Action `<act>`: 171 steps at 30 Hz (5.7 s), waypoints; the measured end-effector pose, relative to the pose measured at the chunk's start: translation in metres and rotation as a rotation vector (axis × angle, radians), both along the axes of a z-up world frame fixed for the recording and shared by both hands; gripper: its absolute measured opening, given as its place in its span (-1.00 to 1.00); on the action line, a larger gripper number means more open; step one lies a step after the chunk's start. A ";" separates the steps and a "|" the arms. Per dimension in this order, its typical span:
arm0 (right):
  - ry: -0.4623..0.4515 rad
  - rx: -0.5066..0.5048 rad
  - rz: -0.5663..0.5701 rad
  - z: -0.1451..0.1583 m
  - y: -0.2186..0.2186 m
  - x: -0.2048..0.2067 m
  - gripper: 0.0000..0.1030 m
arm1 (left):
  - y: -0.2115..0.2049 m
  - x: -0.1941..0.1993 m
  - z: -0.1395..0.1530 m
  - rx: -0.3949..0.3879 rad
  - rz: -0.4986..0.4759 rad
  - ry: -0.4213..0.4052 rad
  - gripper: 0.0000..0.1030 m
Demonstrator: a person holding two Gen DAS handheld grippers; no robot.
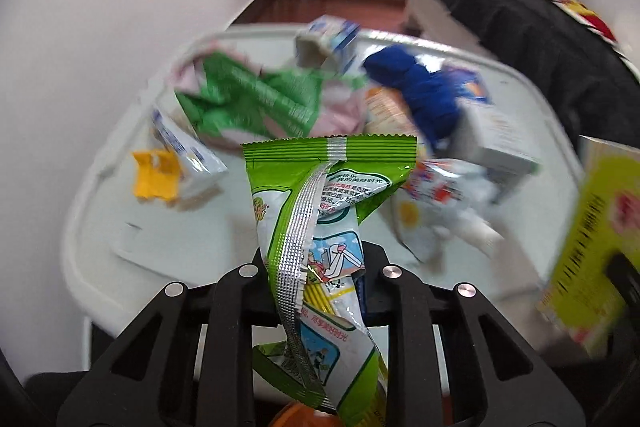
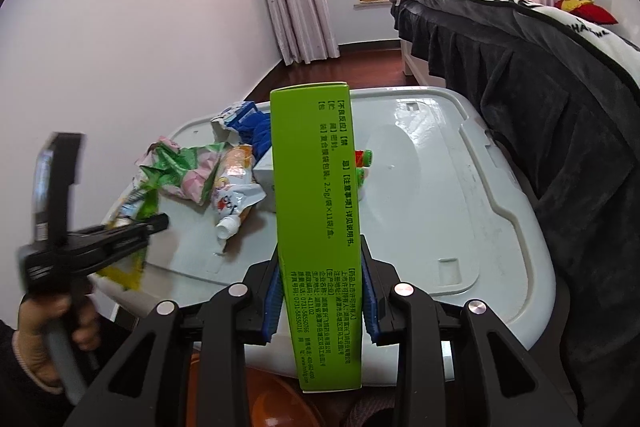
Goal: Collect trash
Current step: 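Carry both items over the orange bucket and open both tools to drop them, then grasp the yellow plastic piece with the left tool while the right tool grasps the white cosmetic box, then carry both items over the orange bucket and open both tools to drop them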
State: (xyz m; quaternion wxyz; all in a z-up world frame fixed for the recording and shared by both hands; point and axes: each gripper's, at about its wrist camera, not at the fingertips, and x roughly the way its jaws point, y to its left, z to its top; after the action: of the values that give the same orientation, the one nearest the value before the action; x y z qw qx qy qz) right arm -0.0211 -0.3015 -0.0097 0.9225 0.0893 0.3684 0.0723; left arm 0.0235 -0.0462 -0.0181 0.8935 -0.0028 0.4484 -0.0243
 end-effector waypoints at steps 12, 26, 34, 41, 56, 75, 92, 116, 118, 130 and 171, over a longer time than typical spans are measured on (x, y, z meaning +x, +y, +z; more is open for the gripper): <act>0.144 0.142 0.137 0.009 0.027 -0.068 -0.38 | 0.008 -0.130 0.021 0.017 -0.270 -0.024 -0.56; 0.323 0.124 0.169 -0.050 0.053 -0.109 -0.38 | 0.010 -0.148 -0.055 -0.044 -0.321 0.227 -0.56; 0.311 0.111 0.124 -0.048 0.048 -0.106 0.40 | 0.010 -0.148 -0.058 -0.024 -0.305 0.231 0.81; 0.220 0.142 0.065 -0.020 0.025 -0.100 0.41 | 0.013 -0.149 -0.039 -0.003 -0.284 0.164 0.81; 0.105 0.091 0.064 -0.027 0.035 -0.054 0.47 | 0.094 -0.020 0.002 0.023 -0.051 0.039 0.81; 0.169 0.132 0.058 -0.049 0.040 -0.042 0.48 | 0.125 0.091 -0.047 0.142 -0.014 0.050 0.81; 0.140 0.132 0.064 -0.042 0.040 -0.046 0.48 | 0.112 0.032 -0.021 0.034 -0.081 0.038 -0.16; 0.229 -0.042 -0.108 -0.003 0.055 0.148 0.62 | 0.042 -0.048 0.006 -0.019 -0.124 -0.140 -0.15; 0.259 -0.028 -0.130 -0.013 0.055 0.156 0.62 | 0.042 -0.049 0.007 -0.031 -0.131 -0.142 -0.15; 0.271 -0.157 -0.190 -0.047 0.067 0.169 0.18 | 0.039 -0.050 0.005 -0.029 -0.143 -0.141 -0.15; 0.261 0.098 0.198 -0.042 0.051 -0.118 0.19 | 0.019 -0.146 -0.047 0.002 -0.224 0.171 -0.15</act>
State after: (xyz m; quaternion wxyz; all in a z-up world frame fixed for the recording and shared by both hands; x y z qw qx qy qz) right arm -0.1392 -0.2502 -0.0513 0.8497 0.1060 0.4882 0.1684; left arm -0.1223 -0.0275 -0.0655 0.8436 0.0459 0.5206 -0.1231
